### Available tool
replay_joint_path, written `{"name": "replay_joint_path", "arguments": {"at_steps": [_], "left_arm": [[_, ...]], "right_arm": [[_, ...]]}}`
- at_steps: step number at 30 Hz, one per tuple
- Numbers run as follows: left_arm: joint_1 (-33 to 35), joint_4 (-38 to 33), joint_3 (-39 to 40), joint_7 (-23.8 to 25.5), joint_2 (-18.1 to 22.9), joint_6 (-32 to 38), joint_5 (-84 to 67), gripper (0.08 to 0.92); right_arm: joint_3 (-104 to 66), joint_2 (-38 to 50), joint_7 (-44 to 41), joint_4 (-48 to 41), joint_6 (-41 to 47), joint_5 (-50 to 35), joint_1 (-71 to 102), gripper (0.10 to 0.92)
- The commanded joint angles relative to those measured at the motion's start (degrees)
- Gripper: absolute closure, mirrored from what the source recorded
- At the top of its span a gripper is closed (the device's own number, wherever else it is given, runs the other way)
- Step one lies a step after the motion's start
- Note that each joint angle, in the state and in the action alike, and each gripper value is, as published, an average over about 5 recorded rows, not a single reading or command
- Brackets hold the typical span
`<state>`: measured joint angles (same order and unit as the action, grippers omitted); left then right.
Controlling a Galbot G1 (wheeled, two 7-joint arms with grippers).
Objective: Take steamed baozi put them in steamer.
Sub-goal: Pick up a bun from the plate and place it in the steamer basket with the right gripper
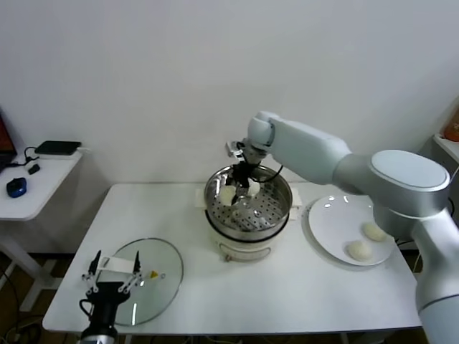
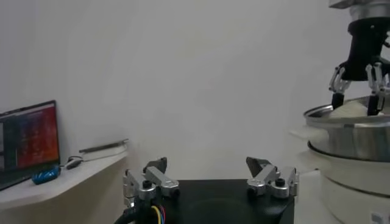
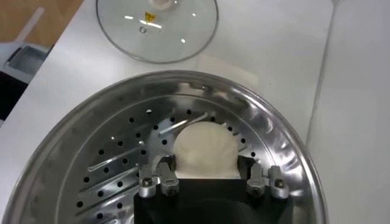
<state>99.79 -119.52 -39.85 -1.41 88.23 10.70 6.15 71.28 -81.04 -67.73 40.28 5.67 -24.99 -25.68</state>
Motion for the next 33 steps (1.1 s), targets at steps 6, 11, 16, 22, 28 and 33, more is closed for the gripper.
{"name": "replay_joint_path", "arguments": {"at_steps": [6,11,16,22,28,33], "left_arm": [[0.47,0.1,0.08,0.02,0.08,0.39,0.06,0.177],[0.64,0.28,0.05,-0.02,0.09,0.6,0.07,0.177],[0.82,0.37,0.01,-0.06,0.09,0.79,0.03,0.177],[1.2,0.53,0.05,-0.08,0.09,1.12,-0.04,0.177],[1.32,0.67,0.18,-0.07,0.1,1.31,0.04,0.177],[1.34,0.79,0.2,-0.08,0.1,1.41,0.05,0.177]], "right_arm": [[-0.55,-2.2,0.02,-2.92,-0.7,1.86,1.62,0.363],[-0.36,-2.06,-0.02,-2.58,-0.81,2.08,1.66,0.365],[-0.24,-1.91,0.02,-2.18,-0.82,2.21,1.72,0.364],[-0.27,-1.55,0.48,-1.52,-0.9,2.48,2.02,0.319],[-0.48,-1.15,0.67,-1.34,-1.2,2.59,1.89,0.211],[-0.36,0.64,0.6,1.25,-1.14,2.11,1.01,0.203]]}}
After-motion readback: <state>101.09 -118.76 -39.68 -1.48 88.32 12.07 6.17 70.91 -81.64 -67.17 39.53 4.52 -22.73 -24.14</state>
